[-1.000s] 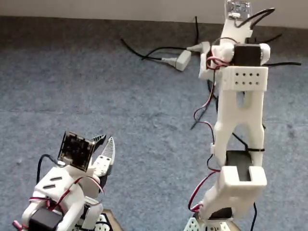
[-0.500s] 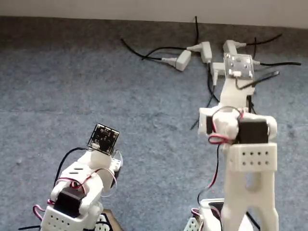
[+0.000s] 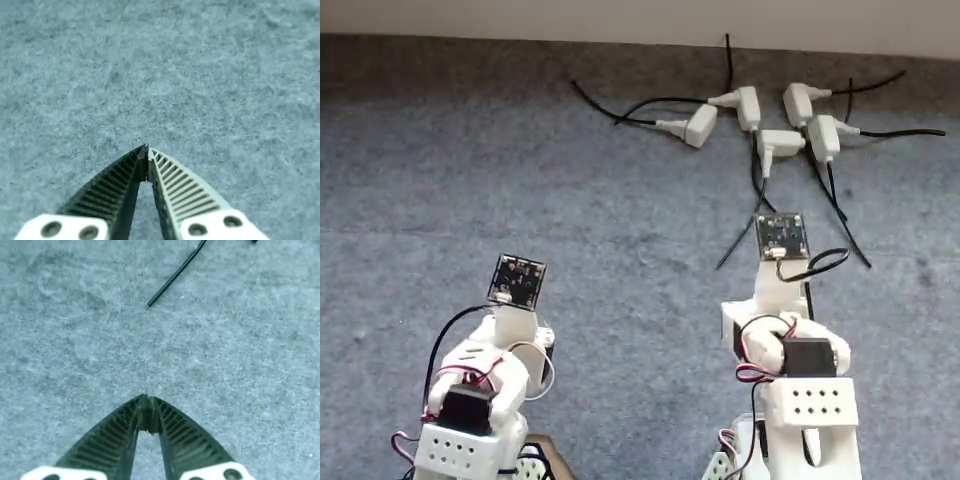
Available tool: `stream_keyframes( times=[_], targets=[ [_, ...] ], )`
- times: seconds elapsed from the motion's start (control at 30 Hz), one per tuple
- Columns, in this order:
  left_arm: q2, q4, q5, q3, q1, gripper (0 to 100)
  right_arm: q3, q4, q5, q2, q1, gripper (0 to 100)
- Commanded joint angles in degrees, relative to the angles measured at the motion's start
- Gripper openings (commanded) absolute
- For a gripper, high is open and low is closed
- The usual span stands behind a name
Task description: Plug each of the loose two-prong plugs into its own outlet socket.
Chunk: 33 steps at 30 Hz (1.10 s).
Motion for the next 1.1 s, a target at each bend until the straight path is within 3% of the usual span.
stream_keyframes(
  times=[0.0,0.2,0.33,0.6,1.07],
  targets=[
    [-0.3,-1.2,0.0,1.3,-0.7,1,6.2,-5.1,0.9,-1.5,0.9,0.8],
    [-0.3,2.8,0.1,1.3,-2.7,1,20.2,-13.4,1.1,-8.0,10.7,0.8],
    [-0.3,5.1,0.3,1.2,-5.1,1,25.6,-9.9,1.0,-15.3,15.2,0.8],
    [-0.3,6.4,0.4,1.2,-5.3,1,31.6,8.2,0.7,-37.6,15.3,0.8],
    [-0.3,6.4,0.3,1.3,-5.2,1,32.6,8.0,0.9,-39.3,15.4,0.8]
  ],
)
